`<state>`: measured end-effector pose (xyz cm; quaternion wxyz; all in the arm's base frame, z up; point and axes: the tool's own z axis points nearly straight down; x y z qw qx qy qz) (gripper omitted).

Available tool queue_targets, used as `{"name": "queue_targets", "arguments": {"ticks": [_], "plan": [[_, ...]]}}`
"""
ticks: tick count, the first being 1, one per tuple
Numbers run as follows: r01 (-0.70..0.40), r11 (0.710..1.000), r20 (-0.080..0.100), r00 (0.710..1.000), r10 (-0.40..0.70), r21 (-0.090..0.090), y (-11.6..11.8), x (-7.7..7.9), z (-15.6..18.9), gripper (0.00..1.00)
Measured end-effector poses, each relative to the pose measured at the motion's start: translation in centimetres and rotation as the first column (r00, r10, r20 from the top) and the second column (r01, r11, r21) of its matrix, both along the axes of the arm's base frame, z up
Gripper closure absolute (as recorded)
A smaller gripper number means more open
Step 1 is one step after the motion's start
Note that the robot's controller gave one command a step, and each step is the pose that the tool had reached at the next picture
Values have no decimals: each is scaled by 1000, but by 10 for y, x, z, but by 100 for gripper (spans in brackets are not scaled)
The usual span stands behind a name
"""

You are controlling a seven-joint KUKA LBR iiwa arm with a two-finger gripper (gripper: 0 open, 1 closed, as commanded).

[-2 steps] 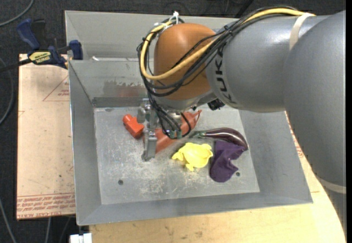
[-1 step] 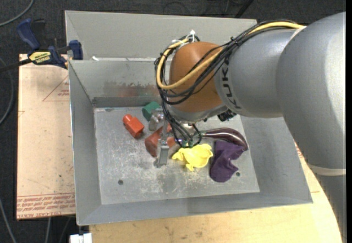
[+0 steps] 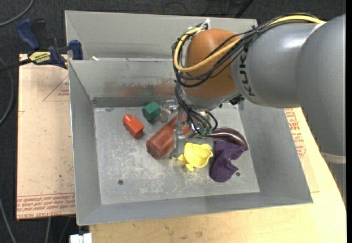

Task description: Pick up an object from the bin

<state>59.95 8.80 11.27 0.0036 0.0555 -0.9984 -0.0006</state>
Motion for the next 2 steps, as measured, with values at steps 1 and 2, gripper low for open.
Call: {"name": "queue_targets", "arguments": {"ticks": [1, 2], "plan": [[66, 998, 15, 998, -66, 4, -6, -7, 11, 0], [58, 998, 7, 998, -58, 2, -19, 4, -18, 0]]}}
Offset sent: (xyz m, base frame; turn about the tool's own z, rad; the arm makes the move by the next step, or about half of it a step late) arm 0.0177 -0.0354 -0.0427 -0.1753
